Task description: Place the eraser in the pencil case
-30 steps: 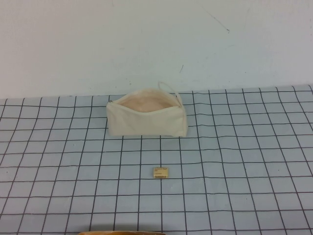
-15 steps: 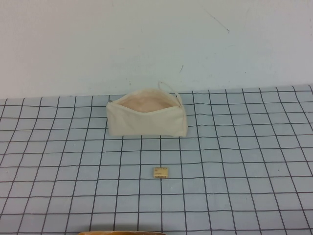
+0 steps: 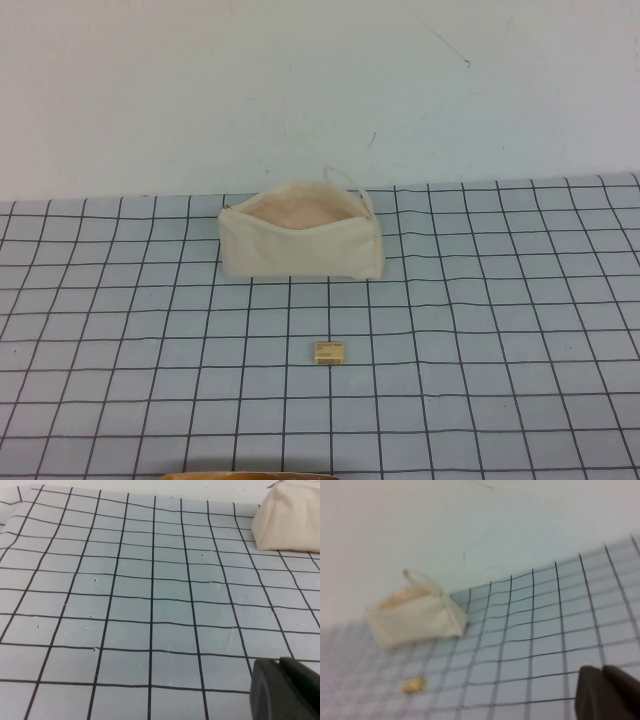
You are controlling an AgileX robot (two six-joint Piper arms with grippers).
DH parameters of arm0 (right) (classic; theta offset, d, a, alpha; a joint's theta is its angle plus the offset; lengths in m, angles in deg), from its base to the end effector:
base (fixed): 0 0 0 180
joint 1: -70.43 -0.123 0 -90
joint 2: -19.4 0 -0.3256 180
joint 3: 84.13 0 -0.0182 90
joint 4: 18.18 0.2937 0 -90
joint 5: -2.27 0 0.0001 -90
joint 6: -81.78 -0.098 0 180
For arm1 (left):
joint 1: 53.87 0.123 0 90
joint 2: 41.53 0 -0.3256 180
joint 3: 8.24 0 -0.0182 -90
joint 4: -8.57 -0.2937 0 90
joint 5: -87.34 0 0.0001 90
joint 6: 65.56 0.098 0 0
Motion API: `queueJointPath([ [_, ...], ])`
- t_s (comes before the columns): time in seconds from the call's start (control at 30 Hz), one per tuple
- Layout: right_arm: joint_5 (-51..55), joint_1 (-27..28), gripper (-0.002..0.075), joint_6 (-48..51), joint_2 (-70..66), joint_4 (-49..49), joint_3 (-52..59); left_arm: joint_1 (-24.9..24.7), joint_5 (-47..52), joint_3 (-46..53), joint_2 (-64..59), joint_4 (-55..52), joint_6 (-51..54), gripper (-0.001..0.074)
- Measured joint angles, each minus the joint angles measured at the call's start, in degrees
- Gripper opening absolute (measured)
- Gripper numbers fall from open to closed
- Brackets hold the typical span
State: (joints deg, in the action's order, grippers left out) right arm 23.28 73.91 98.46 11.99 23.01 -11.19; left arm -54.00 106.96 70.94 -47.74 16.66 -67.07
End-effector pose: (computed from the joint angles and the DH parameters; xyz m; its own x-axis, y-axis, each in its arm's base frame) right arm 0.0595 0.0196 0.2214 -0.1711 0.3840 -0.9073 -0.1186 0.9062 0.4059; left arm 0.0622 -0.0048 0.1748 -0.2603 -0.1580 -0.9525 0.0067 0.9862 -0.1654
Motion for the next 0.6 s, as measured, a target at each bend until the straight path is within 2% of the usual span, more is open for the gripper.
queueJointPath([
  [0.2,21.6,0.0,-0.0001,12.3,-15.5,-20.0,-22.2,0.0,0.0,0.0,0.0,0.0,0.1,-0.0001],
  [0.3,33.7,0.0,-0.0001,17.7,-25.3,-26.4,-33.3,0.0,0.0,0.0,0.0,0.0,0.1,-0.0001],
  [0.43,43.9,-0.1,-0.0001,24.1,-37.2,-27.2,-45.3,0.0,0.0,0.0,0.0,0.0,0.1,-0.0001],
  [0.6,48.5,-4.2,-0.0001,28.6,-49.1,-24.2,-54.0,0.0,0.0,0.0,0.0,0.0,0.1,-0.0001],
])
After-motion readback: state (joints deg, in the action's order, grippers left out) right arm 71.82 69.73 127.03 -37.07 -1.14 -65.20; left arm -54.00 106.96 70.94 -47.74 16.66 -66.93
